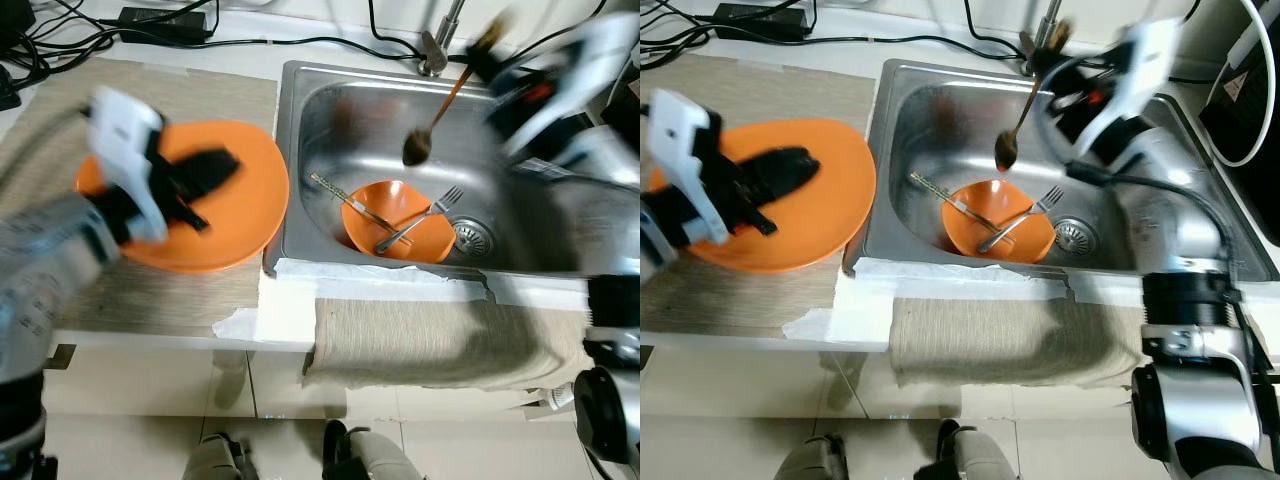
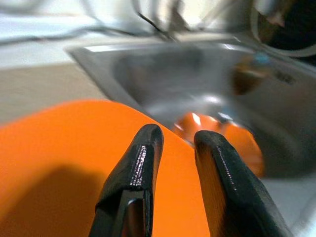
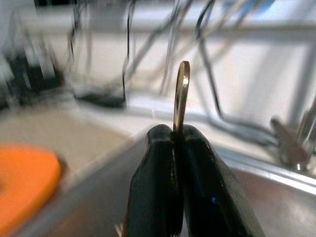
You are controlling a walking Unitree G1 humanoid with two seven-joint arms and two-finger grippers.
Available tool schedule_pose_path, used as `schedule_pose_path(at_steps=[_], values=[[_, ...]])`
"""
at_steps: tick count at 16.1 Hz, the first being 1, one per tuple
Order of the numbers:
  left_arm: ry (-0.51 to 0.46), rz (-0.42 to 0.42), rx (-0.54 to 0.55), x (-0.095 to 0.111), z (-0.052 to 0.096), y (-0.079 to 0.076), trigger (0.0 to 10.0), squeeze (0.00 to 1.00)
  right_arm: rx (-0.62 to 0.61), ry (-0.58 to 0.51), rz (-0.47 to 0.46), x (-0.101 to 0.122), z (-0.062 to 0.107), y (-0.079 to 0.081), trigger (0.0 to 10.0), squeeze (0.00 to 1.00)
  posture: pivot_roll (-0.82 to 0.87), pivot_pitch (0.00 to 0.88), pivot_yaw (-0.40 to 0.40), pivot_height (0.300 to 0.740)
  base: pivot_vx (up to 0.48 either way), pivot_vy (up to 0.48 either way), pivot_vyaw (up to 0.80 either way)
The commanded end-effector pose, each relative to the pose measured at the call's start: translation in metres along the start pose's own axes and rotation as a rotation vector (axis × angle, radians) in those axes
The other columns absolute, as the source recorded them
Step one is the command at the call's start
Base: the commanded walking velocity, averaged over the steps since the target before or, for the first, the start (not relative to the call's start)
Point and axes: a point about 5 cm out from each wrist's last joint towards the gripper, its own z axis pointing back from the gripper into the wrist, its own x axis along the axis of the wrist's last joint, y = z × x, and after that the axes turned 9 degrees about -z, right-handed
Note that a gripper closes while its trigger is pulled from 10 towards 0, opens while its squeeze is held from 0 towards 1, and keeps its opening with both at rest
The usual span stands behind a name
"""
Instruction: Kitchen organization
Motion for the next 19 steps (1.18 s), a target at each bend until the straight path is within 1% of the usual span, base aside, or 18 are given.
schedule_pose_path(at_steps=[1,2,4,5,6,7,8,11,12,13,15,18,19], values=[[0.000,-0.070,-0.067,0.004,-0.005,-0.013,10.0,0.00,0.021,0.069,0.092,-0.015,-0.007,0.001,0.0,0.00,-0.11,0.181,-0.113,0.740,0.000,0.000,0.00],[-0.004,-0.076,-0.069,0.005,-0.008,-0.015,10.0,0.00,0.020,0.088,0.104,-0.023,-0.009,0.000,0.0,0.00,-0.11,0.181,-0.113,0.740,0.000,0.000,0.00],[-0.043,-0.059,-0.104,0.010,-0.017,-0.024,10.0,0.00,-0.030,0.135,0.133,-0.051,-0.014,-0.004,0.0,0.00,-0.10,0.196,-0.106,0.740,0.000,0.000,0.00],[-0.048,-0.063,-0.134,0.012,-0.018,-0.029,10.0,0.00,-0.045,0.151,0.153,-0.061,-0.014,-0.004,0.0,0.00,-0.10,0.203,-0.104,0.740,0.000,0.000,0.00],[-0.048,-0.062,-0.145,0.013,-0.018,-0.031,10.0,0.00,-0.048,0.164,0.159,-0.067,-0.014,-0.003,0.0,0.00,-0.10,0.208,-0.100,0.740,0.000,0.000,0.00],[-0.041,-0.050,-0.160,0.013,-0.019,-0.031,10.0,0.00,-0.049,0.202,0.170,-0.080,-0.016,-0.001,0.0,0.00,-0.10,0.221,-0.096,0.740,0.000,0.000,0.00],[-0.037,-0.057,-0.165,0.014,-0.019,-0.031,10.0,0.00,-0.065,0.234,0.185,-0.088,-0.015,-0.002,0.0,0.00,-0.09,0.233,-0.092,0.740,0.000,0.000,0.00],[-0.042,-0.059,-0.189,0.018,-0.016,-0.032,10.0,0.00,-0.092,0.298,0.230,-0.100,-0.011,-0.004,0.0,0.00,-0.09,0.256,-0.085,0.740,0.000,0.000,0.00],[-0.044,-0.060,-0.203,0.020,-0.016,-0.034,10.0,0.00,-0.108,0.323,0.240,-0.105,-0.009,-0.006,2.2,0.00,-0.08,0.264,-0.083,0.740,0.000,0.000,0.00],[-0.056,-0.077,-0.248,0.023,-0.016,-0.040,10.0,0.00,-0.102,0.398,0.260,-0.120,-0.002,-0.006,10.0,0.00,-0.09,0.270,-0.077,0.740,0.000,0.000,0.00],[-0.060,-0.091,-0.278,0.023,-0.017,-0.045,10.0,0.00,-0.096,0.436,0.285,-0.129,-0.001,-0.003,10.0,0.00,-0.09,0.271,-0.076,0.740,0.000,0.000,0.00],[-0.068,-0.108,-0.320,0.024,-0.017,-0.050,10.0,0.00,-0.123,0.461,0.303,-0.130,0.000,-0.006,10.0,0.00,-0.09,0.272,-0.083,0.740,0.000,0.000,0.00],[-0.062,-0.106,-0.313,0.024,-0.016,-0.049,10.0,0.00,-0.133,0.461,0.294,-0.129,0.000,-0.007,10.0,1.00,-0.09,0.271,-0.084,0.740,0.000,0.000,0.00]])
